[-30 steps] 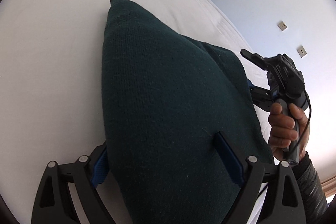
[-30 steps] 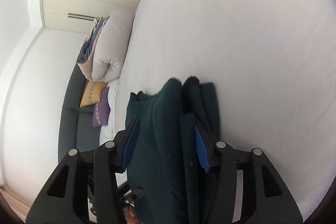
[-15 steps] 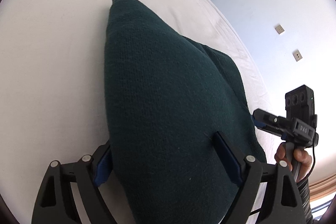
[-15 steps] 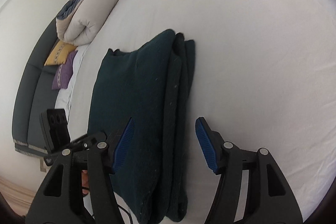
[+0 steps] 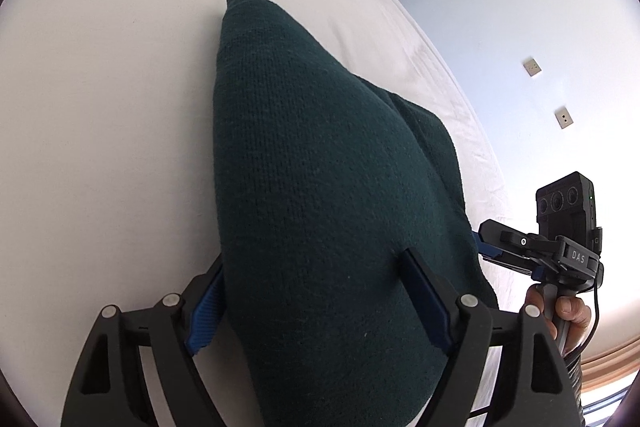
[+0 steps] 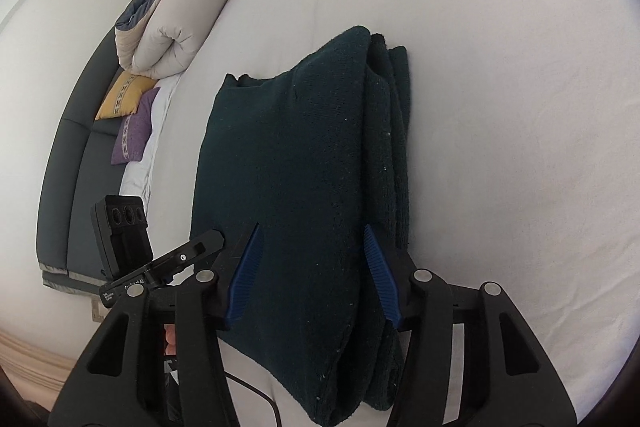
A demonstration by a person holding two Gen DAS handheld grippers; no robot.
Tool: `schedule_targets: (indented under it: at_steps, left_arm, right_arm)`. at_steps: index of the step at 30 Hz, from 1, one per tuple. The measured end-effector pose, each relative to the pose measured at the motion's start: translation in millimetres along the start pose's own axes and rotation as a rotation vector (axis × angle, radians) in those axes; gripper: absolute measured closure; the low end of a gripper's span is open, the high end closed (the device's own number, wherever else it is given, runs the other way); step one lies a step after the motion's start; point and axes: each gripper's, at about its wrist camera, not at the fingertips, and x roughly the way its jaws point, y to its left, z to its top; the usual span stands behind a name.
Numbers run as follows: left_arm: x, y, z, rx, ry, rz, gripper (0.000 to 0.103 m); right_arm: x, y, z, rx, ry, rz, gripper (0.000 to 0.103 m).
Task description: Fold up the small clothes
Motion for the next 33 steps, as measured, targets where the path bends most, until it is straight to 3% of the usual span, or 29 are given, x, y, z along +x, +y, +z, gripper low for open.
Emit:
schedule_targets:
  at_steps: [4,6,9,12,16,19,24,26,27,28,31,32,33]
  left_arm:
    - [-1,4,-4,0.005,-0.002,0.003,0.017]
    - [-1,2,-5,0.014,-0.002,0.014,0.015]
    - [-4,3,-5,0.018,0.003,0.013,0.015]
    - [-3,4,-3,0.020,0.004,-0.001,0.015]
    - [-2,6,-5,0.041,0.008,0.014,0.013]
    - [3,2,-4,0.056,0.020,0.021,0.012]
    - [4,1,-1,0.051,0.030,0.011,0.015]
    - [4,2,0,0.045,0.028,0.014,0.021]
    - [4,2,0,0.043,0.028,0.017,0.023]
    - [4,3,0,0.043,0.030,0.019,0.026]
    - [5,3,2,0.037,0.040,0.033,0.036]
    - [5,3,3,0.033,0.043,0.036,0.043]
    - [5,2,3,0.032,0.042,0.043,0.046]
  right_arm:
    - [12,-6,6,0.046,0.019,0.072,0.055]
    - [23,-10,13,0.061,0.030,0.074,0.093]
    - [26,-9,17,0.038,0.005,0.023,0.095]
    - [12,-14,10,0.030,-0.039,0.044,0.095]
    - [15,-56,-1,0.110,-0.057,0.120,0.096]
    - [14,-58,-3,0.103,-0.088,0.143,0.095]
    - [-11,-27,-5,0.008,-0.132,-0.031,0.085]
    - [-16,-22,-4,-0.003,-0.137,-0.093,0.068]
    - [-15,-23,-3,0.001,-0.129,-0.103,0.051]
    - [-12,-25,-1,0.014,-0.123,-0.121,0.049]
    - [6,-28,7,0.036,-0.065,-0.051,0.049]
    - [15,-28,9,0.035,-0.040,-0.028,0.053]
    - [26,-26,11,0.031,-0.016,-0.029,0.065]
